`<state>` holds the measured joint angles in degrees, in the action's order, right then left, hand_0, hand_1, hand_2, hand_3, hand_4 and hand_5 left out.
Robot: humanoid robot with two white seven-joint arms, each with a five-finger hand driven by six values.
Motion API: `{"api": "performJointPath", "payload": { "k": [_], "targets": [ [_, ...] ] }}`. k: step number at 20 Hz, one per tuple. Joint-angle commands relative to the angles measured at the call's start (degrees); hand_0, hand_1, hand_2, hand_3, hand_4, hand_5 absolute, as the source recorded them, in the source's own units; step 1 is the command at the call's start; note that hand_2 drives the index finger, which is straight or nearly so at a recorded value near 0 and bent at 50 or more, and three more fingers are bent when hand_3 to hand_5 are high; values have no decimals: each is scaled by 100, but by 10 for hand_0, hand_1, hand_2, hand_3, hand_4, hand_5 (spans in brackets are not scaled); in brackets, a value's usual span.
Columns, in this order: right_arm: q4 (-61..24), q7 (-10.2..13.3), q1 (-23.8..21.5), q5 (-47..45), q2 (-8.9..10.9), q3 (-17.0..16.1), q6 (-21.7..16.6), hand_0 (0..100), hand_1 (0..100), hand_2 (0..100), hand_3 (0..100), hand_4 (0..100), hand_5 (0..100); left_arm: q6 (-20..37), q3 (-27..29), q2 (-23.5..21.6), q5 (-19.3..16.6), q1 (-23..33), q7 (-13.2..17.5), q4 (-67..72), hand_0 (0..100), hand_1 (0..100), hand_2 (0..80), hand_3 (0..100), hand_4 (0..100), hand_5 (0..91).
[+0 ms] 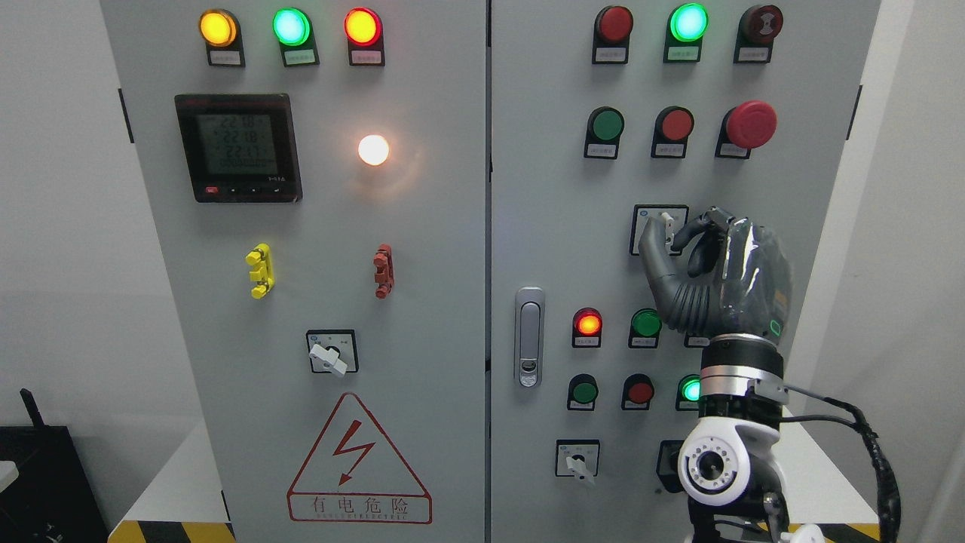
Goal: Rotate and turn off gray switch
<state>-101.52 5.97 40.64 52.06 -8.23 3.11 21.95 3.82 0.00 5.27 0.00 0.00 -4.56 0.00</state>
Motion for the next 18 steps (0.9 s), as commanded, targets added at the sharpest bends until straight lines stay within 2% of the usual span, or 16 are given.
{"api": "performJointPath", "payload": {
  "k": [1, 18],
  "targets": [
    [-8, -8, -3, -3, -3, -4, -24, 318, 381, 691, 977, 920, 1000, 5, 44, 0, 114, -53, -1, -149, 120, 389, 0, 0, 0, 0],
    [-61, 9, -30, -12, 23, -39, -85, 276, 398, 689, 975, 925, 1000, 5, 44, 0, 114, -53, -10, -149, 120, 389, 0, 0, 0, 0]
  ]
}}
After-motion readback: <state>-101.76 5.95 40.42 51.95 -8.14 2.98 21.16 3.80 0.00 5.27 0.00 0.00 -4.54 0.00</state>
